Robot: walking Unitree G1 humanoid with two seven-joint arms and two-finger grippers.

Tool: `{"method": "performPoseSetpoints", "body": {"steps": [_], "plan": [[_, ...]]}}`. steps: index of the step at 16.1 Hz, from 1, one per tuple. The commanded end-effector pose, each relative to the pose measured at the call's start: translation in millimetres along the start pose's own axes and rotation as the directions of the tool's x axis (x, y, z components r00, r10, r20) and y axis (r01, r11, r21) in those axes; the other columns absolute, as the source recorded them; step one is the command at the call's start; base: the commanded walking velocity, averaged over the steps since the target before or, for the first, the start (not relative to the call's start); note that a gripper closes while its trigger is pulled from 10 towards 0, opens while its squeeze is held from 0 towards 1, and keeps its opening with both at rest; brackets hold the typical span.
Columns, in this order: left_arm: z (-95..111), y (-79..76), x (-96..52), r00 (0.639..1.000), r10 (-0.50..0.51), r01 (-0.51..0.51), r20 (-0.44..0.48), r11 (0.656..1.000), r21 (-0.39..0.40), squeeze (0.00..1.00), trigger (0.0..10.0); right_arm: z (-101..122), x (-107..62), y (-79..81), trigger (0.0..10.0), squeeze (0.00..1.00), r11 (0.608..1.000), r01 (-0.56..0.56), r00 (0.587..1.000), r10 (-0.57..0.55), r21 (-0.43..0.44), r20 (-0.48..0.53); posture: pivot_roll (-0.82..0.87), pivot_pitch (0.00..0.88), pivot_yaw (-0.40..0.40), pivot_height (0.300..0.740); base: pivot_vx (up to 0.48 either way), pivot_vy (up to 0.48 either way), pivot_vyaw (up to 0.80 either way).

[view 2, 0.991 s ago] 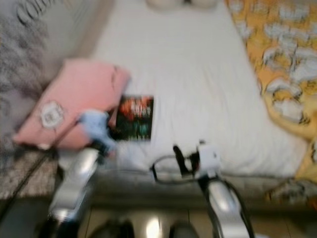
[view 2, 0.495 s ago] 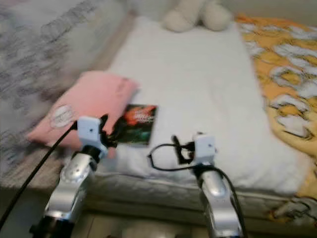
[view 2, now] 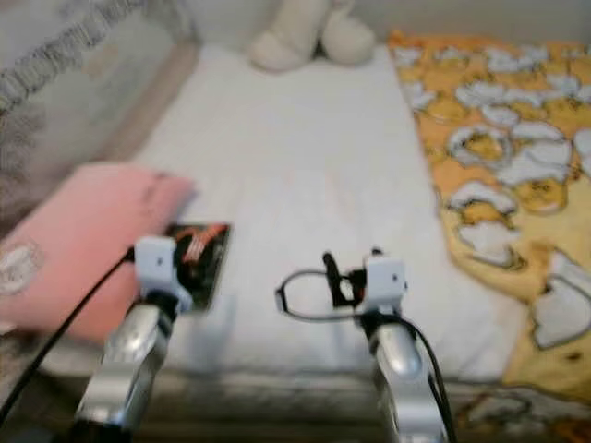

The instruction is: Clean up the room

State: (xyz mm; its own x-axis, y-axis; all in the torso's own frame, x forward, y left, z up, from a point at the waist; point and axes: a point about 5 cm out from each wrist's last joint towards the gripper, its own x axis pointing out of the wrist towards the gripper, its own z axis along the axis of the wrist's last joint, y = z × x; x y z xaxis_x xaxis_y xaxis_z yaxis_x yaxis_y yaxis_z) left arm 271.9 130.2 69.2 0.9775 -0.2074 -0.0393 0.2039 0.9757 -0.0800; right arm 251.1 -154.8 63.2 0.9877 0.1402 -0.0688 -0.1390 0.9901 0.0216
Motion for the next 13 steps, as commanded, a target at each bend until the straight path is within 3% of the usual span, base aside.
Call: {"method": "performPoseSetpoints", "body": {"steps": [1,4,7,8,9,13], "plan": [[5.8,-4.4,1.8,0.999,-0.010,0.011,0.037,1.000,-0.015,0.00,10.0,-1.8,-2.1,-6.2,10.0,0.00,1.000,0.022,1.000,-0.022,-0.012,-0.006,-0.18,0.000,0.081,0.740,0.319,0.000,-0.64],[5.0,-6.9,5.4,0.999,-0.043,0.043,0.023,0.999,-0.025,0.00,10.0,-4.5,0.6,-5.0,10.0,0.00,1.000,0.010,1.000,-0.010,-0.013,-0.014,-0.17,0.000,0.080,0.740,0.000,0.000,-0.61],[1.7,-6.2,2.1,0.999,-0.040,0.040,0.012,0.999,-0.002,0.00,10.0,-9.6,-1.5,-8.5,10.0,0.00,1.000,0.015,0.999,-0.016,-0.021,-0.031,-0.17,0.000,0.071,0.740,-0.089,0.275,-0.60],[2.0,-7.2,1.2,0.999,-0.039,0.039,0.028,0.999,-0.006,0.57,10.0,-12.1,-3.9,-9.6,10.0,0.00,1.000,0.019,0.999,-0.019,-0.024,-0.040,-0.17,0.000,0.066,0.740,0.000,0.000,-0.60],[-1.0,-9.3,1.6,0.999,-0.038,0.038,0.005,0.999,0.016,1.00,10.0,-14.7,-6.4,-10.2,10.0,0.00,0.999,0.017,0.999,-0.019,-0.028,-0.048,-0.17,0.000,0.062,0.740,0.000,0.000,-0.60],[-9.7,-8.8,1.1,0.999,-0.009,0.011,-0.046,0.999,0.042,1.00,10.0,-16.8,-6.5,-11.7,10.0,0.00,0.999,0.018,0.998,-0.019,-0.031,-0.053,-0.17,0.000,0.063,0.740,0.000,0.000,-0.60]]}}
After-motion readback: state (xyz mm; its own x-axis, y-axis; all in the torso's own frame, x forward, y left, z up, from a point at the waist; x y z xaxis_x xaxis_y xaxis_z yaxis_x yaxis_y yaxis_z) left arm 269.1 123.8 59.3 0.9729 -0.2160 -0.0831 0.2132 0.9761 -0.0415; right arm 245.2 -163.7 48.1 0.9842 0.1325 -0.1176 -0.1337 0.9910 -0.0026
